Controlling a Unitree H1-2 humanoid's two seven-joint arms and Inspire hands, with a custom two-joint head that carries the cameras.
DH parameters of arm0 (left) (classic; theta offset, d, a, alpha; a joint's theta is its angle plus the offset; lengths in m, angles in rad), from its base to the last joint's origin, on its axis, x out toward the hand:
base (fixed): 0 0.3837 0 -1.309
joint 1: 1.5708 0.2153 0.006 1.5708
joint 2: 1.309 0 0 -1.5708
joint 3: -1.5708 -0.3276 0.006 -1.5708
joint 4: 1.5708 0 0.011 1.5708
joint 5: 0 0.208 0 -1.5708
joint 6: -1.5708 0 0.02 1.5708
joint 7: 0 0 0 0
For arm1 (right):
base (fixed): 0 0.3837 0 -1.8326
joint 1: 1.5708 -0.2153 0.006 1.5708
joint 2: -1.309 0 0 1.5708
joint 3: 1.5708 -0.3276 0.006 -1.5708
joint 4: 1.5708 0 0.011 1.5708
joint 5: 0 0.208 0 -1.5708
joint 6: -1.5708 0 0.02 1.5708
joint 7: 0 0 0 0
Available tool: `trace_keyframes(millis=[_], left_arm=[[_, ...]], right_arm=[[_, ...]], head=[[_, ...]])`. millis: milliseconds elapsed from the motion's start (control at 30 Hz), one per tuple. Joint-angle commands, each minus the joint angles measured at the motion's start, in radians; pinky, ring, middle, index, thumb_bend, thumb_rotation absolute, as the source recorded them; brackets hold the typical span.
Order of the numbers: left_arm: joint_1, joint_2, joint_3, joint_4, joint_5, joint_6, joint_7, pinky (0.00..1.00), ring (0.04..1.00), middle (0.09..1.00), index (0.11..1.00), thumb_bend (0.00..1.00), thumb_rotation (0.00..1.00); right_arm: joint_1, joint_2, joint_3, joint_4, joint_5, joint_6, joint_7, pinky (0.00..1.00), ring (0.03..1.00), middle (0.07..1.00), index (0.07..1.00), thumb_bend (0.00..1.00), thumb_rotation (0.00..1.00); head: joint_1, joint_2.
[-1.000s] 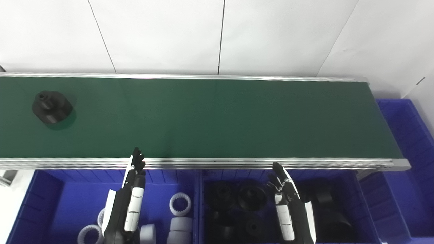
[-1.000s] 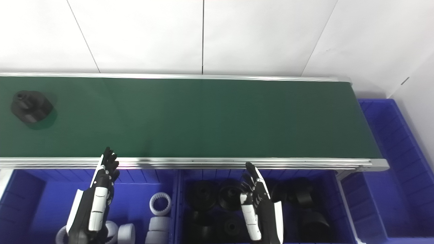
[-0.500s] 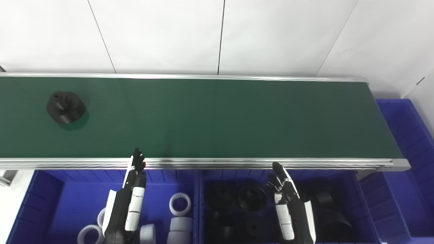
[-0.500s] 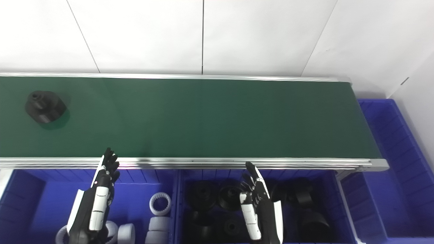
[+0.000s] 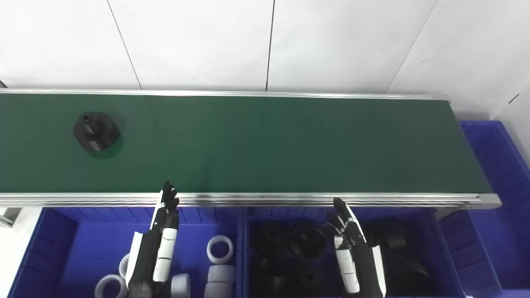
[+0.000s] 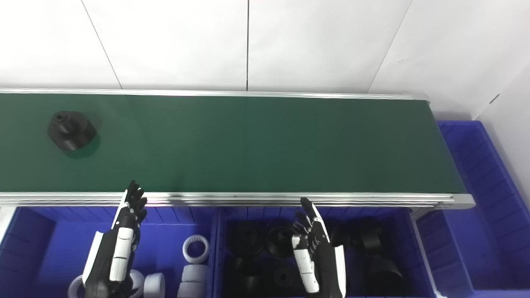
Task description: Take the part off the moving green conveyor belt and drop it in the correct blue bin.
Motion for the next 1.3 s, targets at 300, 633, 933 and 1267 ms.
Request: trace_keyframes(millis=[300, 633, 933, 1267], left_arm=[[0.011, -0.024, -0.035, 0.11, -0.012, -0.137, 0.029, 1.0, 0.993, 1.0, 1.0, 0.49, 0.91], [-0.026, -0.069, -0.046, 0.242, -0.031, -0.252, 0.052, 0.94, 0.972, 1.0, 1.0, 0.41, 0.79], [-0.086, -0.081, -0.044, 0.411, -0.014, -0.447, 0.077, 0.81, 0.928, 0.98, 0.979, 0.36, 0.75], [-0.14, -0.095, -0.031, 0.493, 0.019, -0.445, 0.082, 0.89, 0.94, 0.965, 0.975, 0.4, 0.76]], right_arm=[[-0.031, -0.051, -0.031, 0.115, 0.075, -0.131, 0.032, 0.84, 0.917, 0.953, 0.918, 0.66, 0.88], [-0.079, -0.086, -0.075, 0.213, 0.115, -0.192, 0.059, 0.79, 0.898, 0.947, 0.923, 0.72, 0.84], [-0.113, -0.101, -0.104, 0.265, 0.155, -0.209, 0.093, 0.77, 0.894, 0.948, 0.93, 0.74, 0.77], [-0.204, -0.131, -0.14, 0.225, 0.242, -0.211, 0.218, 0.74, 0.882, 0.968, 0.944, 0.87, 0.58]], head=[[0.111, -0.181], [0.198, -0.307], [0.244, -0.374], [0.294, -0.421]])
